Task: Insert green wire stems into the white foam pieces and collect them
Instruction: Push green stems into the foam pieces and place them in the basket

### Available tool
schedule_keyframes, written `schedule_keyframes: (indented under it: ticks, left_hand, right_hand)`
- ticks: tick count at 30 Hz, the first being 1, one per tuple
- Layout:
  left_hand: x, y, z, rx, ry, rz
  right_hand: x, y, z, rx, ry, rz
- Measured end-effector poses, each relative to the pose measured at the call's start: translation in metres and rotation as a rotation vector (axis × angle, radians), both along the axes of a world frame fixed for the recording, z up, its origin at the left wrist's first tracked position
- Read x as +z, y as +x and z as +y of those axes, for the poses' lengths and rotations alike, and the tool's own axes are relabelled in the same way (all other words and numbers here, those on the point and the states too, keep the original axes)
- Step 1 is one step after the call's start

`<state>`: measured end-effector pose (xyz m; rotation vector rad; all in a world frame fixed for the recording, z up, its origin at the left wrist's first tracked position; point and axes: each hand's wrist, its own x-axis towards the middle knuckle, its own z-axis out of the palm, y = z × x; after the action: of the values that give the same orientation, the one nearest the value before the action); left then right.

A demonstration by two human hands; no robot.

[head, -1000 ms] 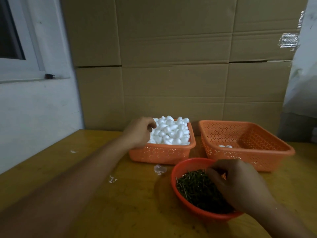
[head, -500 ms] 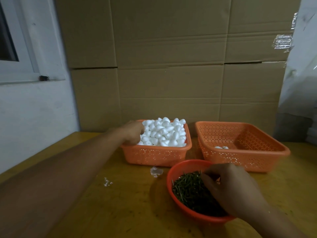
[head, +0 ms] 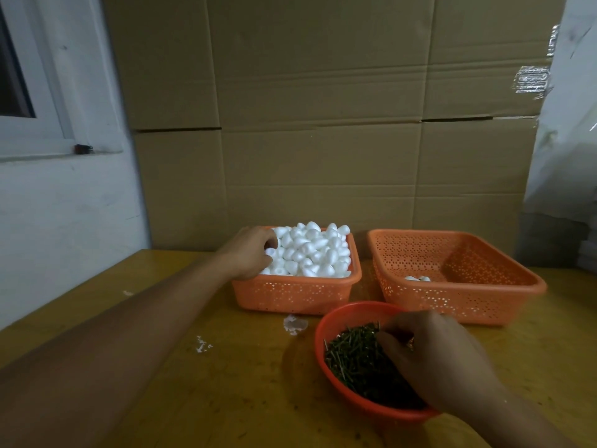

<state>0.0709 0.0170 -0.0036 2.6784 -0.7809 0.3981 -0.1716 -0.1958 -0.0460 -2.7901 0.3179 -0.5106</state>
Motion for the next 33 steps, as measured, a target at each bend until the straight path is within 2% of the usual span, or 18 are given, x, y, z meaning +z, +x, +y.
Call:
schedule_keyframes:
  ticks: [8,18,21,26,33]
  left_hand:
    - [-0.015,-0.058,-0.012,-0.187,-0.337,-0.134]
    - [-0.036,-0.137,-0.038,-0.431,-0.601,0.003]
    - [-0.041,-0.144,-0.036,-0.496,-0.611,0.039]
    - [-0.045,-0.150,-0.037,-0.570,-0.602,-0.004]
    - [-0.051,-0.157,-0.040,-0.646,-0.601,0.105]
  right_hand:
    - [0.000,0.000,0.002,-0.005,-0.012,0.009]
    - [-0.001,0.002,-0.001,-0.005,-0.013,0.020]
    - [0.000,0.002,-0.002,0.006,-0.003,0.030]
    - [0.000,0.002,-0.001,0.024,0.000,0.051]
    - [0.001,0.004,-0.001,0.080,-0.026,0.138]
